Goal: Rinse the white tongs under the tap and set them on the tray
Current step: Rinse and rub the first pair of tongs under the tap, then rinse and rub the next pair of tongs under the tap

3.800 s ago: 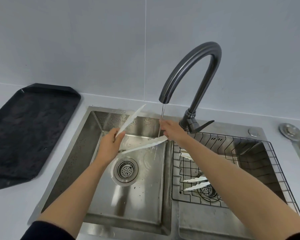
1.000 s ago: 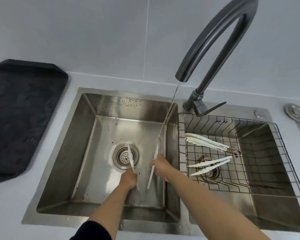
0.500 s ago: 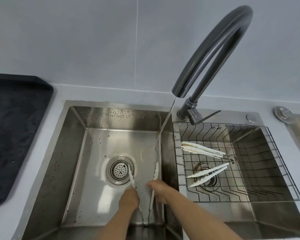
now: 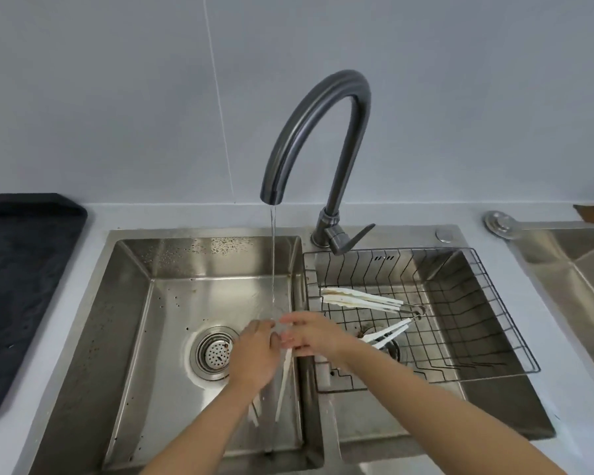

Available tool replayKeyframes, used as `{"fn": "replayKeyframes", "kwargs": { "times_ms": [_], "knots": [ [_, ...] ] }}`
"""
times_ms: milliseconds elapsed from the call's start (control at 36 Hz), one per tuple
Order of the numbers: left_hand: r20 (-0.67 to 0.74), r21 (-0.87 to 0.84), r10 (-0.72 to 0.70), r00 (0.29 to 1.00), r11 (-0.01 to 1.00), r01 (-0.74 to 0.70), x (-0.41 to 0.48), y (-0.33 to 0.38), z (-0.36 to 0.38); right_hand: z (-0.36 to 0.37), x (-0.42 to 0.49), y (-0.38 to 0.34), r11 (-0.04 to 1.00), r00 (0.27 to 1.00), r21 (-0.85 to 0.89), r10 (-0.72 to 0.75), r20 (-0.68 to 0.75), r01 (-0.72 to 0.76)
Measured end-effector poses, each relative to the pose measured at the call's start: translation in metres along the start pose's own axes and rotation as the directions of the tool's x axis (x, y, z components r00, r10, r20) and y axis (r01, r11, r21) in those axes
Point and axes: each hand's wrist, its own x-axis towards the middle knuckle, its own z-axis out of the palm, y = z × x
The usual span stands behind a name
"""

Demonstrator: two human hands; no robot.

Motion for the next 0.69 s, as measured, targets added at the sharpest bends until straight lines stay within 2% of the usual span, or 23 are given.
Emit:
{"fn": "replayKeyframes", "kwargs": {
  "times_ms": [83,139,278,417,500,556,611,694],
  "knots": [
    [-0.049,0.012,0.218,0.975,0.976,-0.217,-0.007,0.035,0.001,-0.044,-0.024,-0.006,0.983,0.978,-0.135,-0.142,-0.153,0.122],
    [0.009,0.090,0.288,0.958,0.953,-0.288,-0.009,0.053,0.008,-0.075,-0.032,-0.001,0.967,0.942,-0.221,-0.185,-0.281,0.124],
    [0.228,0.336,0.222,0.948,0.896,-0.290,-0.001,0.070,0.039,-0.139,-0.023,0.024,0.850,0.836,-0.525,-0.253,-0.487,-0.048],
    [0.217,0.454,0.232,0.948,0.836,-0.308,0.002,0.058,0.067,-0.174,-0.009,0.050,0.647,0.858,-0.727,-0.217,-0.465,-0.230],
    [0.184,0.459,0.229,0.956,0.840,-0.289,0.000,0.058,0.070,-0.184,-0.001,0.061,0.571,0.869,-0.776,-0.204,-0.451,-0.268],
    [0.093,0.499,0.245,0.965,0.827,-0.258,0.002,0.057,0.072,-0.187,0.002,0.065,0.526,0.878,-0.804,-0.201,-0.435,-0.277],
    [0.120,0.489,0.154,0.981,0.851,-0.193,0.004,0.056,0.071,-0.188,0.004,0.069,0.490,0.886,-0.826,-0.199,-0.419,-0.280],
    [0.139,0.502,0.162,0.977,0.839,-0.211,0.005,0.052,0.074,-0.192,0.010,0.074,0.407,0.891,-0.863,-0.205,-0.406,-0.300]
  ]
}}
